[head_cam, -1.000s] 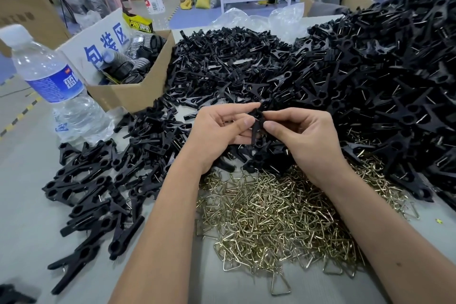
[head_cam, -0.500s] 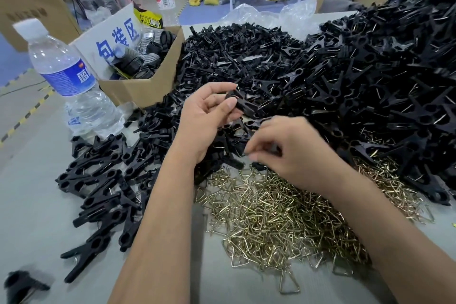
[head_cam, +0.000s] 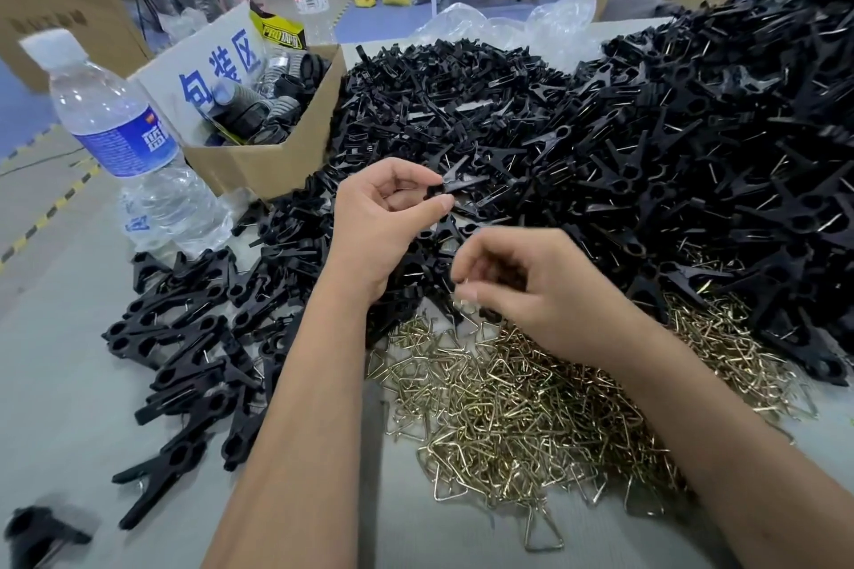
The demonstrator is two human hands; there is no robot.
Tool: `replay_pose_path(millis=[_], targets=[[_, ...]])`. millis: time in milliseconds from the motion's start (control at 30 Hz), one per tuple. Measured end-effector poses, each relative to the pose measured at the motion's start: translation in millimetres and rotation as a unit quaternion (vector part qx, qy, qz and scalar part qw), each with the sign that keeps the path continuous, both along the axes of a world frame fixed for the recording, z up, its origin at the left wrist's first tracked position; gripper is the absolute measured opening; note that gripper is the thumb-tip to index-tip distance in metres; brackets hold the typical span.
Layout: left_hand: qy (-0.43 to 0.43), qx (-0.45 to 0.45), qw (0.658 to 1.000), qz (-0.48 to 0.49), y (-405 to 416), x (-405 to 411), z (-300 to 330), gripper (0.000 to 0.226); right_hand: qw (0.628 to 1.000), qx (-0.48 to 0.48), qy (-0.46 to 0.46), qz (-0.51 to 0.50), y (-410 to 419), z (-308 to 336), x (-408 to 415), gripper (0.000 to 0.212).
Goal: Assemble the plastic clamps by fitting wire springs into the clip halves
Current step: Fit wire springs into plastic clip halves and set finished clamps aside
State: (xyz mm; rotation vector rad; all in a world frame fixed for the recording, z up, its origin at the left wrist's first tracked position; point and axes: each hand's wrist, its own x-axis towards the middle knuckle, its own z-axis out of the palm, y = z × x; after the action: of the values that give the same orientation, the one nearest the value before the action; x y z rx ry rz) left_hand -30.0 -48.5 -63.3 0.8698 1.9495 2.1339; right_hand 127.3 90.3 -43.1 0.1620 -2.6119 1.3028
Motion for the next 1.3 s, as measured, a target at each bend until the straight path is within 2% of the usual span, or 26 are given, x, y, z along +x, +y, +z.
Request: replay_pose_path(millis=[100,233,433,533,633,767,833,1033,1300], targets=[[0.016,0.006,1.000,0.007,-0.2,0.2,-0.3,0.025,0.983,-0.174,0.039,-0.050,11.2,0.2,2.5,0.013],[0.039,-0.004,0.999,0.009,-0.1,0.5,0.1,0.027,0.911,-0.396,0.065,-0.098,24.7,2.2,2.9,0.013],[0.043,-0.012,0.998,-0.042,2.3,6.2,2.7,0.031,0.883,-0.405,0.070,-0.229,31.0,-2.8,-1.0,0.012],[0.035,0.002,0.997,-0.062,4.3,10.5,5.6,0.033,0.859,-0.447,0.070,-0.241,28.7,-4.0,-2.1,0.015],[0.031,0.001,0.995,-0.090,9.1,15.7,6.2,0.033,0.840,-0.475,0.078,-0.249,22.5,-4.5,-3.3,0.007],[0.026,-0.001,0.994,-0.108,13.9,20.4,5.5,0.034,0.848,-0.441,0.086,-0.282,16.8,-7.7,-3.2,0.007],[0.020,0.001,0.994,-0.109,14.8,21.3,5.4,0.034,0.836,-0.451,0.100,-0.296,16.2,-7.7,-3.0,0.008],[0.019,0.002,0.994,-0.112,16.7,22.7,4.5,0.033,0.803,-0.508,0.122,-0.287,17.2,-5.1,-2.4,0.017],[0.009,0.006,0.992,-0.128,21.0,26.4,2.8,0.032,0.782,-0.553,0.120,-0.261,15.7,-3.5,-3.4,0.008]])
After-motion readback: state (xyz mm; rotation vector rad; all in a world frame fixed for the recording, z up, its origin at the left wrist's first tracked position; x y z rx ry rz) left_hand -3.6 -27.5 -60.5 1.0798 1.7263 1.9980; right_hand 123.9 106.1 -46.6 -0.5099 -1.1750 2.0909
